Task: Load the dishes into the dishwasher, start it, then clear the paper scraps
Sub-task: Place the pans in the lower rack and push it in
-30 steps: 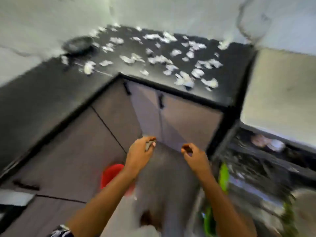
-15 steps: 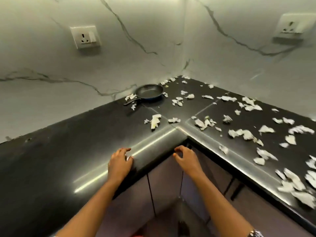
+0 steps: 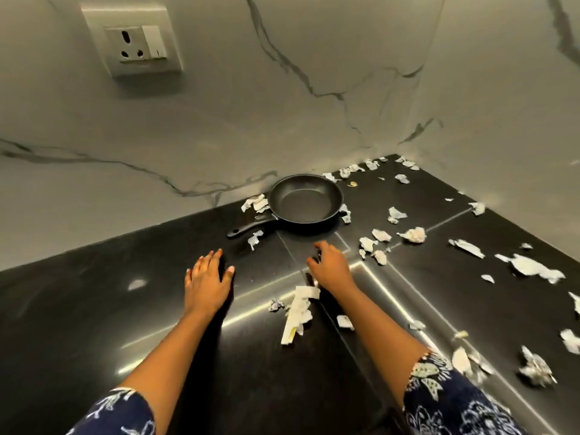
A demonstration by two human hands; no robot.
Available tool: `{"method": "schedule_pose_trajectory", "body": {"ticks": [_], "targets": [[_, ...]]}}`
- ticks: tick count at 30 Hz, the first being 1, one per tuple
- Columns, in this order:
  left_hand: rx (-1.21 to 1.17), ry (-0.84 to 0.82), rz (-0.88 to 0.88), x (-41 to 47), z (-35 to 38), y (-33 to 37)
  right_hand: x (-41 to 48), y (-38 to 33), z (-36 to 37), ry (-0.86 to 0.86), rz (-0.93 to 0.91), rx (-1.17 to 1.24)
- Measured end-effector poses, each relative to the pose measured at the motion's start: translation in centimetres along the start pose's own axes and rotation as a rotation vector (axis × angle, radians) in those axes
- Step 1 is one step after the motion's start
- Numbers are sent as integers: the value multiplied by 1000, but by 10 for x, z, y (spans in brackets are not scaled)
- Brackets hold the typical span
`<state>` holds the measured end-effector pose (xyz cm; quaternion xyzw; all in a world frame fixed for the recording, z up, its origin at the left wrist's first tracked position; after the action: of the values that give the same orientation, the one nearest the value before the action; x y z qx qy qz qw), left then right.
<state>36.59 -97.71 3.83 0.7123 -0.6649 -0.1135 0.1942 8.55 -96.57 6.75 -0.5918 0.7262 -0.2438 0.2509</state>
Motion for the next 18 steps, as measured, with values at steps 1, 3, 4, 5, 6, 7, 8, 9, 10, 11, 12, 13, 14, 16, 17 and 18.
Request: {"method": "schedule_pose_trajectory", "body": {"ticks": [1, 3, 4, 5, 6, 7, 8, 9, 10, 11, 12, 13, 14, 16, 17, 18], "targets": [[-21, -2, 8, 8, 1, 1, 13, -1, 0, 32, 27, 62], [-54, -2, 43, 16, 2, 4, 32, -2, -3, 118, 100, 217], [-57, -7, 57, 20, 3, 5, 42, -2, -6, 140, 141, 260], [-63, -16, 62, 25, 3, 5, 53, 0, -7, 152, 174, 283], [-74, -26, 60, 28, 4, 4, 64, 2, -9, 143, 218, 313], [-95, -32, 58, 30, 4, 4, 75, 4, -10, 137, 260, 373], [-124, -30, 66, 30, 3, 4, 88, 10, -8, 135, 315, 445], [-154, -25, 76, 31, 3, 3, 98, 15, -8, 146, 349, 513], [-177, -27, 81, 31, 2, 2, 105, 17, -9, 162, 376, 563], [-200, -39, 77, 32, 1, 3, 111, 19, -11, 181, 392, 589], [-251, -69, 63, 34, 0, 4, 112, 18, -15, 203, 413, 603], [-365, -112, 39, 36, -2, 8, 110, 14, -19, 223, 433, 623], [-532, -151, 10, 39, -5, 16, 109, 12, -21, 237, 450, 658], [-806, -183, -32, 46, -13, 35, 106, 7, -21, 261, 444, 726], [-839, -199, -36, 49, -17, 45, 104, 6, -21, 278, 437, 737], [-850, -225, -36, 51, -20, 54, 104, 8, -20, 296, 438, 738]]}}
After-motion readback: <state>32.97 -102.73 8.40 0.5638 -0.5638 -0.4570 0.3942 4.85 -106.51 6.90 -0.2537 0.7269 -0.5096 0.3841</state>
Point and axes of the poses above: each hand's wrist, its own x-axis towards the middle knuckle, its own z-axis out of the palm, y = z × x, the point moved 6 cm from there along x, towards the middle knuckle
